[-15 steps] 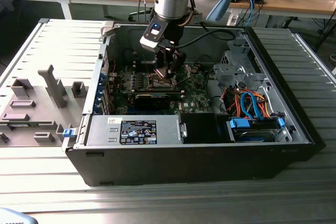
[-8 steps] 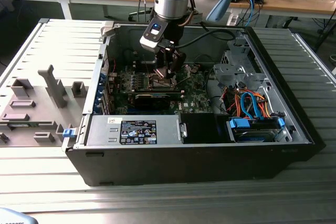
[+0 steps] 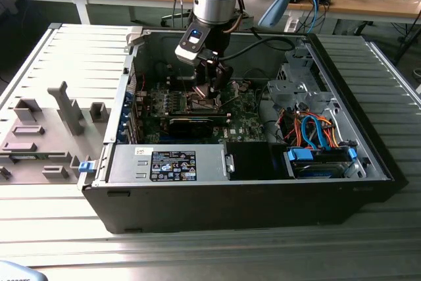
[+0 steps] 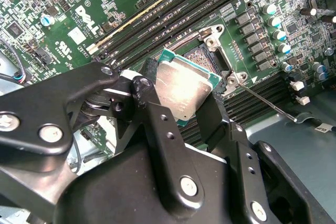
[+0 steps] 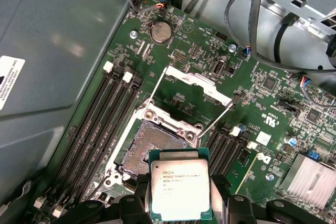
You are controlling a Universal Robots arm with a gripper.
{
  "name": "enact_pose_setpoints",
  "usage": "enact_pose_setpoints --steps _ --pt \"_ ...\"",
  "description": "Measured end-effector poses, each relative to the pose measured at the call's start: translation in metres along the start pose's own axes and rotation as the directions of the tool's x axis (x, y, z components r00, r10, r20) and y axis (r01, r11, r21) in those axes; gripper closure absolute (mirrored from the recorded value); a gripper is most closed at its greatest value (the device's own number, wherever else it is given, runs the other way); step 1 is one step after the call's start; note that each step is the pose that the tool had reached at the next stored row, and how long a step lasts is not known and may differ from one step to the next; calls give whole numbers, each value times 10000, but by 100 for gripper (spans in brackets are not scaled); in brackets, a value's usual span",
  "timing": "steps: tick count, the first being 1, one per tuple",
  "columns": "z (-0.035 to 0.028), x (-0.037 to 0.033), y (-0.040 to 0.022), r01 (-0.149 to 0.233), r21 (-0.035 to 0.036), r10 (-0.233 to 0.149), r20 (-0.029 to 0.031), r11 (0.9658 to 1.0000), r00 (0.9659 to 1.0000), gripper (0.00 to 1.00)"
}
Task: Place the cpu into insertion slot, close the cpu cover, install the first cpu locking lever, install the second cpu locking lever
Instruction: 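Place the cpu into insertion slot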
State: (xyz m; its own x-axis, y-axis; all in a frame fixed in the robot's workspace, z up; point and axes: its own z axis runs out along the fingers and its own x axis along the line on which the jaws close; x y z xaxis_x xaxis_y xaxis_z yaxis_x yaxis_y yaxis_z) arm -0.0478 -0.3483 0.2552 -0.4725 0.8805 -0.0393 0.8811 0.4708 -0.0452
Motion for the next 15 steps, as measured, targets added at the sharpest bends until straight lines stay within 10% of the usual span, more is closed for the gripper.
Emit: enact_pose_setpoints --steps 15 --pt "0 0 0 -195 8 195 -9 9998 9998 45"
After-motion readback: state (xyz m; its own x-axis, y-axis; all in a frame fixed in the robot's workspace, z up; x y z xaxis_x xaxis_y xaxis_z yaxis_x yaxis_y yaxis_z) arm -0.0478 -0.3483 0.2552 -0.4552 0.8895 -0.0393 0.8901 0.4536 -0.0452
